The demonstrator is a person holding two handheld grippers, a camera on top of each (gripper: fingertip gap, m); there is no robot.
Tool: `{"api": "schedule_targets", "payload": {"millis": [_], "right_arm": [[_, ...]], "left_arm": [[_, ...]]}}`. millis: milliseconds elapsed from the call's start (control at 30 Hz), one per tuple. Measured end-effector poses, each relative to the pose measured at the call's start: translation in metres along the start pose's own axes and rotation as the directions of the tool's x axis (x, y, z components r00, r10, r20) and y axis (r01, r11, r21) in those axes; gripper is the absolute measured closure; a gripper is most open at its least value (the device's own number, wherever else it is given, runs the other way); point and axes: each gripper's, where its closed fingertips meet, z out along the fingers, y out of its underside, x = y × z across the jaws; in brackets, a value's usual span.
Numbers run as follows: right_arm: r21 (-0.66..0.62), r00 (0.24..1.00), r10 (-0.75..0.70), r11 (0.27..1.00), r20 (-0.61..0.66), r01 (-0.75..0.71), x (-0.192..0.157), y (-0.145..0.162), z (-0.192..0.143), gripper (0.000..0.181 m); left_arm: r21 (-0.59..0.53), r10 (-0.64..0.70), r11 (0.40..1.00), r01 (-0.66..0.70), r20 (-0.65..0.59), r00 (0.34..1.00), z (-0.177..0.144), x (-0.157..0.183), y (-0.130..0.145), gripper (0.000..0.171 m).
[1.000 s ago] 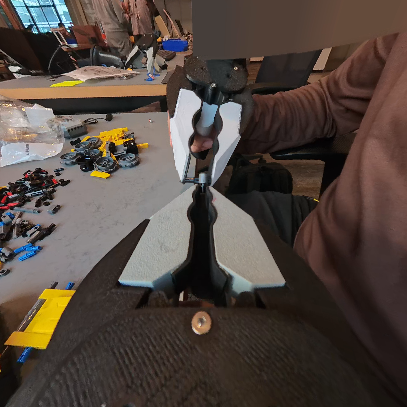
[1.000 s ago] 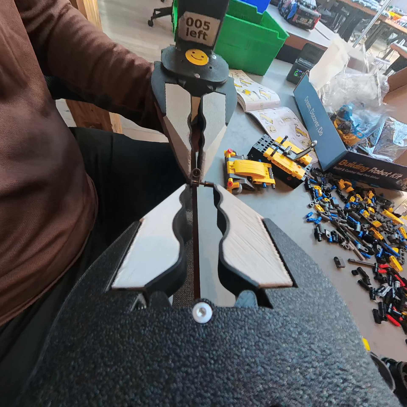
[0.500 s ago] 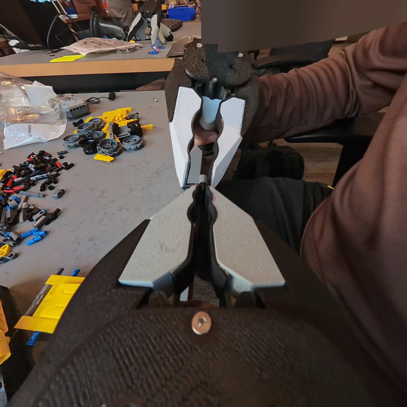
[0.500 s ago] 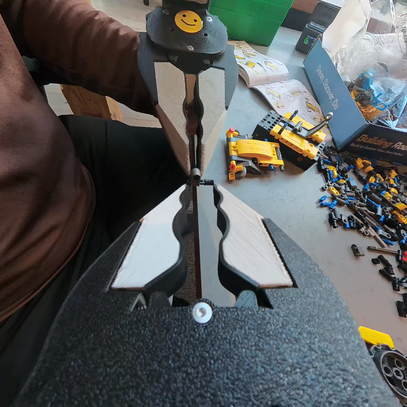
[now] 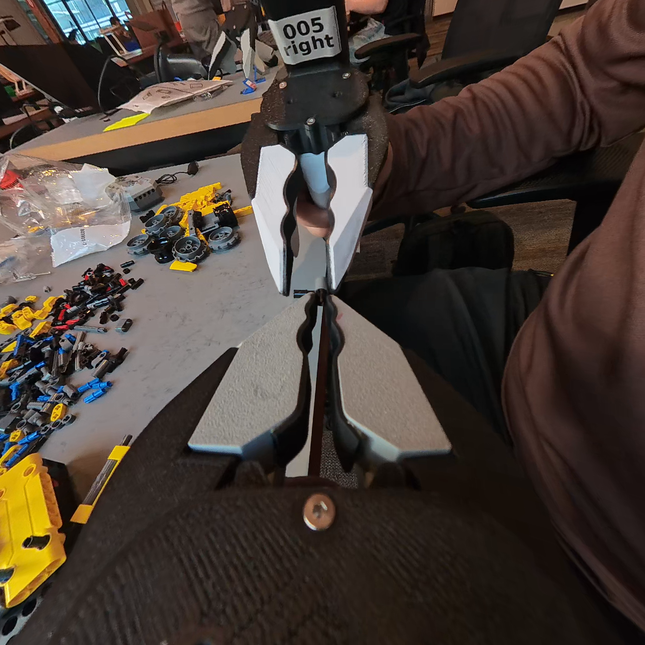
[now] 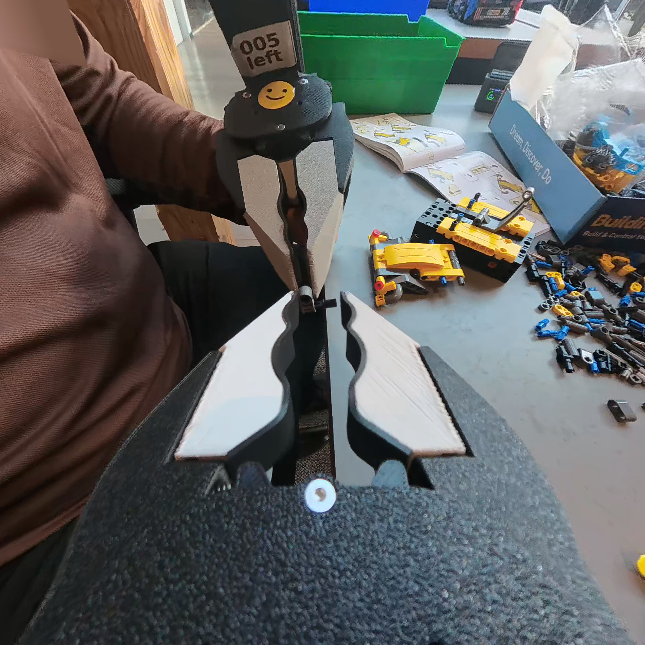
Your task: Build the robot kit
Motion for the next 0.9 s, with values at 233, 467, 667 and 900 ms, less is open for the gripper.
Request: {"api": "schedule_targets", "payload": {"millis": [233, 467, 667, 900], "right_arm": [[0.005, 1.000, -0.006, 1.000, -0.005, 0.006, 0.0002, -0.0019, -0.0004, 0.163], [0.008, 1.000, 0.021, 1.000, -0.005, -0.021, 0.0011, -0.0027, -0.0003, 0.163], [-0.001, 0.999, 0.051, 0.999, 0.019, -0.051, -0.0008, -0.0005, 0.0003, 0.163], [-0.016, 0.996, 0.088, 0.996, 0.034, -0.087, -0.0014, 0.0015, 0.0016, 0.162]], "left_arm": [[0.013, -0.007, 1.000, 0.007, 0.009, 1.000, -0.0008, -0.0018, -0.0020, 0.170], [0.023, -0.003, 1.000, 0.003, 0.014, 1.000, -0.0013, -0.0028, -0.0029, 0.170], [0.009, 0.028, 1.000, -0.028, 0.016, 0.999, -0.0004, -0.0009, -0.0015, 0.170], [-0.009, 0.050, 0.999, -0.050, 0.019, 0.999, -0.0006, -0.0006, -0.0001, 0.170]]}}
